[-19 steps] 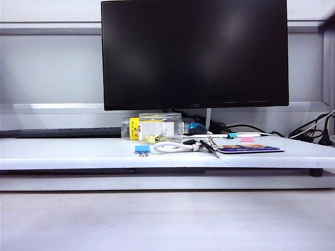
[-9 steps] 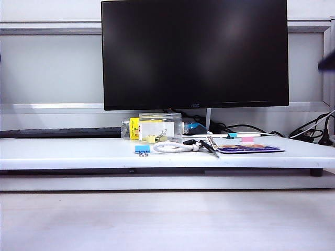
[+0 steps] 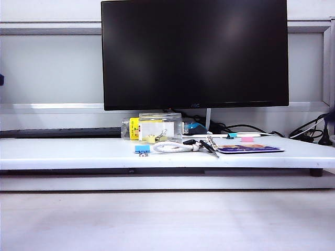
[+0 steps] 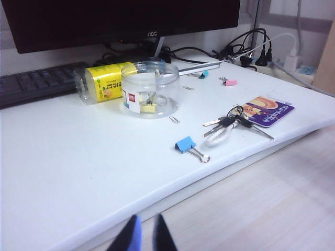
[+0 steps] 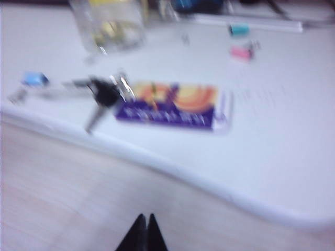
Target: Pick up the clips with the largest number of clips of the same color on the table and place them in a round transparent plastic box.
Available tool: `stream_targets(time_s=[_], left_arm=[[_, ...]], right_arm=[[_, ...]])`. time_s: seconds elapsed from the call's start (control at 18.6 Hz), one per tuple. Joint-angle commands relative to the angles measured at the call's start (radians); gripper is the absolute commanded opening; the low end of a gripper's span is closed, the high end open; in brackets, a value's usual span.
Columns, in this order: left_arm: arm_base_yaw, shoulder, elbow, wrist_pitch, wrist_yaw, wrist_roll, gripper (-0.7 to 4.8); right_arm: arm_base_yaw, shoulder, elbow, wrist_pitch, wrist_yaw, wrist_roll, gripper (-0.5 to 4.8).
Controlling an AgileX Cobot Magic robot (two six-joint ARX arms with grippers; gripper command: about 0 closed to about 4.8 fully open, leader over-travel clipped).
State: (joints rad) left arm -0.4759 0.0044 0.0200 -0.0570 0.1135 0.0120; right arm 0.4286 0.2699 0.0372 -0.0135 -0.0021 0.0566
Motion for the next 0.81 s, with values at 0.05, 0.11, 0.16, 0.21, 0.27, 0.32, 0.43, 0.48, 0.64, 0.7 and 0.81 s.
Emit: stream_targets(time_s=[0.05,0.11,0.16,0.21,0.27,0.32,0.43,0.48,0.64,0.7,0.81], left_arm=[[0.000,-0.003,-0.009,0.018,0.002,0.015,0.48],[0.000,-0.003,-0.012,0.021,0.002,0.015,0.48],[0.000,-0.003,-0.016,0.018,-0.003,0.017,0.48],[0.000,-0.003,-0.016,0.016,-0.005,0.018,0.48],[0.000,-0.003,-0.016,0.016,-0.005,0.018,0.48],[0.000,-0.003,-0.016,0.014,-0.005,0.017,0.48],[0.000,-0.003,-0.016,0.009,-0.005,0.014,0.48],[0.000,-0.003,-0.016,-0.003,-0.004,0.013,0.48],[0.000,-0.003,-0.016,-0.066,-0.004,-0.005,0.48],[0.000,-0.003,-0.016,-0.084,-0.004,-0.005,0.48],[0.000,-0.003,-0.016,-0.116,-0.005,-0.013,0.48]], right_arm=[[0.001,0.001,-0.022,0.018,0.010,0.003,-0.04],[0.001,0.001,-0.023,0.018,0.011,0.003,-0.04],[0.001,0.001,-0.023,0.020,0.011,0.003,-0.04],[0.001,0.001,-0.023,0.021,0.011,0.003,-0.04],[0.001,0.001,-0.023,0.019,0.011,0.003,-0.04],[0.001,0.001,-0.023,0.015,0.011,0.003,-0.04],[0.001,0.001,-0.023,0.005,0.011,0.003,-0.04],[0.001,0.002,-0.023,-0.010,0.011,0.003,-0.04],[0.001,0.001,-0.025,-0.062,0.010,0.003,-0.04],[0.001,0.001,-0.025,-0.080,0.010,0.003,-0.04],[0.001,0.001,-0.025,-0.091,0.008,0.003,-0.03]])
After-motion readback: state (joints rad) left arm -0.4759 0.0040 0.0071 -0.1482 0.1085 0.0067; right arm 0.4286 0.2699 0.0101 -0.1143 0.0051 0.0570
